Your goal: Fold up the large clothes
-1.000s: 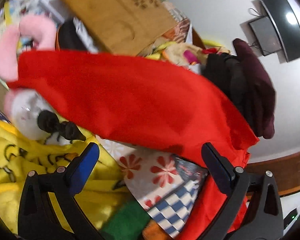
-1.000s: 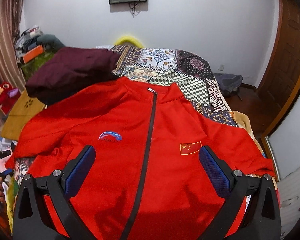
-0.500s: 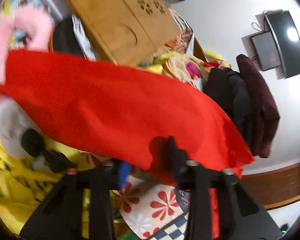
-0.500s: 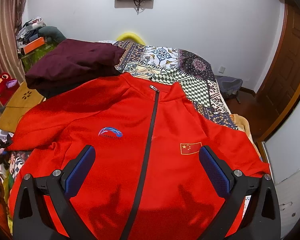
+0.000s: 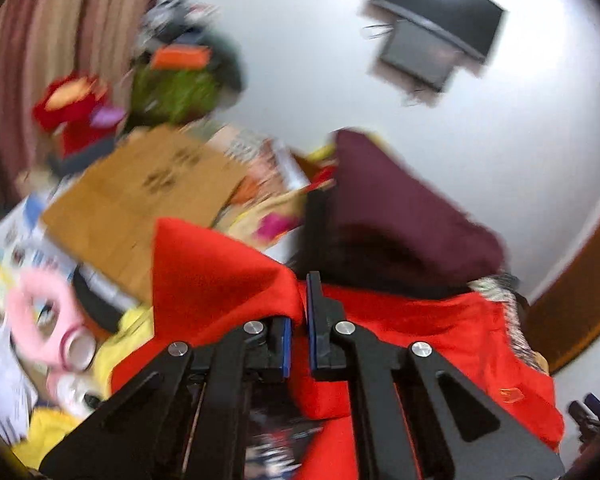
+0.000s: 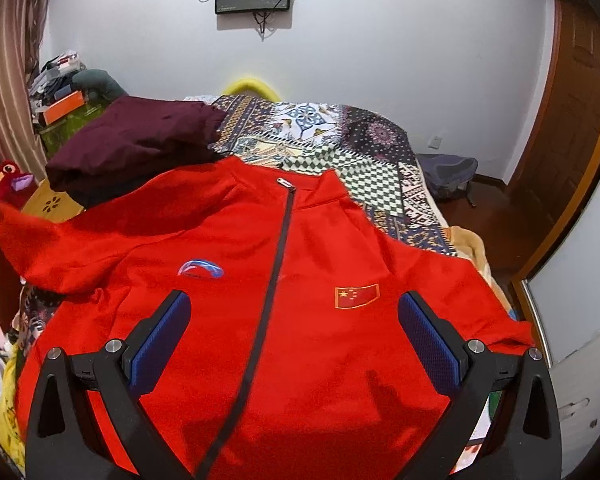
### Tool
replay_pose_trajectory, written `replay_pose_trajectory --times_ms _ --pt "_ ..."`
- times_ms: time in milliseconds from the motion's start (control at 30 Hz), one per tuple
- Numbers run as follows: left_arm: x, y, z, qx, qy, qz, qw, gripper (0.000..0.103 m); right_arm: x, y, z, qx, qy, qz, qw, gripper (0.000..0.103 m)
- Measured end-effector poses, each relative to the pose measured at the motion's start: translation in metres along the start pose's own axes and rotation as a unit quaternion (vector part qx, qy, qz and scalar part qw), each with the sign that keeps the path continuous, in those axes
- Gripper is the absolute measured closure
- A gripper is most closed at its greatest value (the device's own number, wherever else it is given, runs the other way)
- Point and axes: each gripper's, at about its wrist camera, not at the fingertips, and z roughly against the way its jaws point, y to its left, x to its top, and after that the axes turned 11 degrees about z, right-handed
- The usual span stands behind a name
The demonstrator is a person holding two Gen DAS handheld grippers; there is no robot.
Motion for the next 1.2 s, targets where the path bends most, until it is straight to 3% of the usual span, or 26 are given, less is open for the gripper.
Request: replay_pose_trajectory --times_ms 167,267,400,533,667,800,933,967,1067,1133,1200 --pt "-0.002 -0.088 0.009 -0.059 -0.015 -0.075 0.9953 0.098 -0.009 -0.015 0.002 -0.002 -0.007 0.002 1.000 0.000" --pt "-0.017 -0.146 0.007 -0.095 -0.009 -0.128 0.9872 0.098 -0.013 -0.026 0.003 -0.003 -0.011 -0.001 1.000 0.000" --pt "-0.055 -0.217 -0.017 -0.134 0.028 -0.200 0.9700 0.098 -0.021 -0.041 0.003 -0.003 -0.010 -0.011 1.000 0.000" --pt "-0.102 -0.261 -0.056 -0.132 0.087 -0.264 0.9513 0.098 -0.027 -0.057 0.004 -0.001 -0.010 -0.024 1.000 0.000" --pt "-0.153 -0.276 -0.098 -0.119 0.171 -0.295 0.9324 0.098 -0.032 -0.069 0.002 -0.006 -0.005 -0.032 0.999 0.000" --pt "-0.192 -0.268 -0.134 -0.103 0.257 -0.287 0.9171 0.098 -0.039 -0.081 -0.003 -0.011 0.001 -0.047 0.999 0.000" --pt "-0.223 -0.256 -0.137 -0.092 0.311 -0.284 0.9024 0.097 -0.040 -0.087 -0.006 -0.011 0.004 -0.059 0.998 0.000" --pt "-0.231 -0.254 -0.137 -0.090 0.315 -0.286 0.9007 0.094 -0.040 -0.088 -0.007 -0.011 0.004 -0.062 0.998 0.000" --pt "-0.237 -0.247 -0.133 -0.079 0.332 -0.299 0.8909 0.072 -0.040 -0.088 -0.006 -0.010 0.005 -0.066 0.998 0.000" --pt "-0.231 -0.239 -0.125 -0.079 0.331 -0.303 0.8902 0.055 -0.039 -0.086 -0.005 -0.011 0.002 -0.064 0.998 0.000" --pt "-0.222 -0.232 -0.112 -0.083 0.323 -0.304 0.8924 0.051 -0.036 -0.083 -0.003 -0.015 -0.003 -0.057 0.998 0.000"
